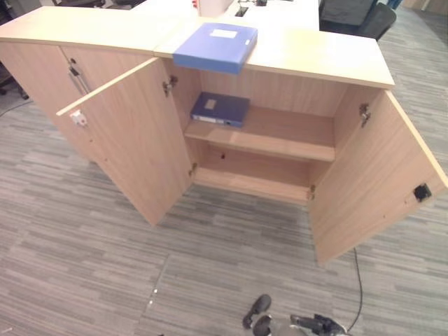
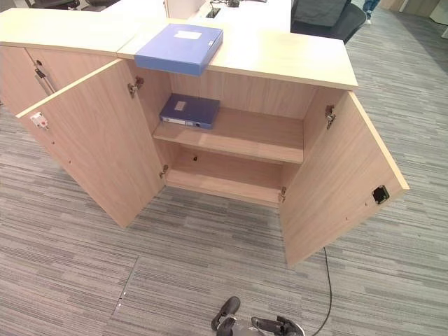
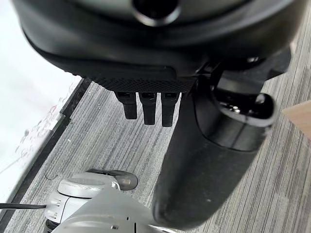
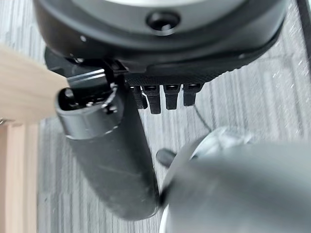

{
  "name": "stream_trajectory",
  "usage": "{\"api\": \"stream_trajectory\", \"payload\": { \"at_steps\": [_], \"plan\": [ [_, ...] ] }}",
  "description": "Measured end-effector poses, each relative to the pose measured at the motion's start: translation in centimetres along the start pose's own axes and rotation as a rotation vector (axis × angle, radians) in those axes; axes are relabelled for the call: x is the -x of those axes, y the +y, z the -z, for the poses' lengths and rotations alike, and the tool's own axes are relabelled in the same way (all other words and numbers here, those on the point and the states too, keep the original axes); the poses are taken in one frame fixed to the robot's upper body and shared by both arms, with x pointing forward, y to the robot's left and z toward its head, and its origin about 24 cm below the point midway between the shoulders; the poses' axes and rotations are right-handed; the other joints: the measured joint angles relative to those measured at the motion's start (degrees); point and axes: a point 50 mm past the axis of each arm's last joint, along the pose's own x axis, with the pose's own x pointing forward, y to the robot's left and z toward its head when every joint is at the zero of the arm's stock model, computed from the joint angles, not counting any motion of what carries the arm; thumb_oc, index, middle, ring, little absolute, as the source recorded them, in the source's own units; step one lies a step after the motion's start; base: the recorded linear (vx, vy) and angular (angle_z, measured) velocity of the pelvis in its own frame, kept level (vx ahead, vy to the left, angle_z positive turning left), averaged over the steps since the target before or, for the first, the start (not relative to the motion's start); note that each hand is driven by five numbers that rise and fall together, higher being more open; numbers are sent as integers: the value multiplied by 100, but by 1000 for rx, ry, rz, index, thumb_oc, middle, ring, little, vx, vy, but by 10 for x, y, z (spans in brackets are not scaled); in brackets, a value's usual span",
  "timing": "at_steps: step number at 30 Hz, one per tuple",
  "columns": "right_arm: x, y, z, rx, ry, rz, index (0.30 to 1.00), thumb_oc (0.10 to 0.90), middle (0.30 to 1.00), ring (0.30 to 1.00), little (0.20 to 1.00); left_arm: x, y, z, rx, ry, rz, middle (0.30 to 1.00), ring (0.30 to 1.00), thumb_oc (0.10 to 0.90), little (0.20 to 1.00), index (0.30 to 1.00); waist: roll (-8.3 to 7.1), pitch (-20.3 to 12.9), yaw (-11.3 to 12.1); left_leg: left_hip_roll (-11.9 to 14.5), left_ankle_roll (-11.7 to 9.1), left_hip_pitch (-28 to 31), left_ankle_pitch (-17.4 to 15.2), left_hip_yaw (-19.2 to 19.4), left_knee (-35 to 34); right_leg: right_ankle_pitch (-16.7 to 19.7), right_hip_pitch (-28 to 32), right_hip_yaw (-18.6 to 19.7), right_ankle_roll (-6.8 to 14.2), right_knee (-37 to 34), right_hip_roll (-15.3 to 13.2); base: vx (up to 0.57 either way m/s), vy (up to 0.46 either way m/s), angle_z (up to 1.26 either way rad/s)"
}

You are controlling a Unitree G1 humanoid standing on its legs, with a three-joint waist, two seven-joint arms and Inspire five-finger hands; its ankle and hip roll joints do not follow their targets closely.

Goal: Put the empty folder in the office cabinet

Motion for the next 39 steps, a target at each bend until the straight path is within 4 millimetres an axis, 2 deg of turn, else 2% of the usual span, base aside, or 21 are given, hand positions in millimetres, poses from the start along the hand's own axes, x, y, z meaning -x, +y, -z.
{"api": "stream_trajectory", "payload": {
  "at_steps": [12,13,15,16,19,20,21,23,24,25,26,27,28,29,30,31,33,35,36,37,39],
  "plan": [
    [0,-7,-5,55,-10,12,900,800,900,900,900,0,-1,0,-12,3,3,900,900,800,900,900,97,-162,-29,109,-124,-117,-55,-337,146,-208,-214,-80,-246,669,-225,108,-23,17],
    [0,-8,-5,65,-13,13,900,800,900,900,900,0,-1,0,-12,4,3,900,900,800,900,900,107,-157,-23,102,-165,-224,-237,-346,454,-413,-210,-33,-239,771,-254,26,-43,7],
    [0,-8,-6,64,-14,15,900,800,900,900,900,0,-2,-1,-12,0,5,900,900,800,900,900,132,-124,20,82,-247,-439,-408,-387,974,-455,-195,-20,-366,791,-257,-27,-47,1],
    [-1,-7,-8,63,-19,14,900,800,900,900,900,-1,-4,-7,-10,-18,9,900,900,800,900,900,80,11,80,-4,-346,-922,-489,-429,2015,-454,-140,83,-399,688,-284,-18,-30,-15],
    [-1,-11,-13,69,-33,24,900,800,900,900,900,0,-6,0,-6,3,15,900,900,800,900,900,176,139,172,16,-392,-1438,-775,-527,3045,-342,-92,266,-736,512,-179,34,-6,-35],
    [-1,-10,-17,70,-45,23,900,800,900,900,900,-1,-6,-3,-6,-5,14,900,900,800,900,900,262,212,151,9,-360,-1498,-843,-589,2928,-311,-104,274,-765,498,-187,130,14,-28],
    [-1,-11,-20,74,-52,24,900,800,900,900,900,-1,-5,-6,-2,-14,10,900,900,800,900,900,214,259,66,82,-169,-1525,-809,-726,2253,-232,-281,315,-623,541,-172,131,11,-21],
    [-2,0,-31,102,-75,-2,900,800,900,900,900,-2,1,-9,16,-18,-10,900,900,800,900,900,66,299,58,30,-10,-1500,-608,-511,1879,-88,-417,507,-373,357,-149,128,4,-40],
    [-2,1,-35,99,-84,-6,900,800,900,900,900,-2,-2,-11,27,-23,-8,900,900,800,900,900,86,332,143,192,-107,-1494,-433,-259,1691,-282,-497,398,-507,699,-116,154,24,-71],
    [-2,1,-36,100,-85,-4,900,800,900,900,900,-2,-4,-9,36,-23,-4,900,900,800,900,900,153,371,239,292,-161,-1389,-416,-130,1655,-681,-556,360,-461,1574,-202,147,47,-78],
    [-2,1,-32,105,-75,3,900,800,900,900,900,0,-2,-3,27,-11,-3,900,900,800,900,900,149,361,384,316,-245,-1172,-368,-90,1596,-1127,-390,397,-270,2228,-231,158,91,-67],
    [-2,1,-26,110,-56,5,900,800,900,900,900,0,2,0,19,-4,-11,900,900,800,900,900,31,359,459,261,-365,-1156,-396,-131,1829,-1474,-106,498,-214,2454,-346,165,126,-30],
    [-2,4,-13,116,-21,-1,900,800,900,900,900,0,12,0,4,-4,-33,900,900,800,900,900,-309,379,525,2,-601,-1401,-412,-224,2542,-1675,272,753,-383,2093,-610,116,94,2],
    [-2,8,-12,120,-7,-7,900,800,900,900,900,-1,13,-8,12,-17,-42,900,900,800,900,900,-497,486,557,-10,-833,-2104,-381,-548,3523,-1957,410,1086,-220,1653,-526,123,154,-42],
    [-1,20,-9,119,-11,-37,900,800,900,900,900,-1,22,-9,41,-20,-67,900,900,800,900,900,-741,374,783,440,-889,-2587,-189,-1010,2367,-1662,342,1092,-261,950,-391,191,383,-73],
    [-2,16,-22,137,-51,-28,900,800,900,900,900,-1,5,-3,58,12,-27,900,900,800,900,900,-435,506,653,1079,-1044,-2560,453,-1459,1124,-1137,577,1118,26,602,-228,268,498,-86],
    [-2,-4,-24,130,-46,28,900,800,900,900,900,2,-15,10,74,52,21,900,900,800,900,900,69,516,670,1253,-1082,-2307,667,-1691,694,-1114,753,1225,105,551,-144,177,302,-55],
    [-2,-17,-19,130,-26,59,900,800,900,900,900,4,-27,18,75,72,51,900,900,800,900,900,290,364,635,1107,-995,-2181,765,-1622,582,-1058,732,1326,183,514,-246,178,218,-61],
    [-1,-18,-18,131,-27,61,900,800,900,900,900,4,-27,19,74,76,50,900,900,800,900,900,351,323,619,1023,-981,-2114,971,-1600,546,-1009,764,1406,267,495,-316,222,289,-58],
    [-1,-16,-6,132,10,45,900,800,900,900,900,4,-16,18,72,69,20,900,900,800,900,900,315,253,504,742,-864,-1901,1290,-1242,424,-826,935,1542,550,296,-614,187,253,-42],
    [0,-10,6,125,36,29,900,800,900,900,900,2,-5,11,63,41,-1,900,900,800,900,900,148,166,486,530,-738,-1813,1416,-1112,387,-744,1005,1614,695,173,-816,111,176,-20]
  ]
}}
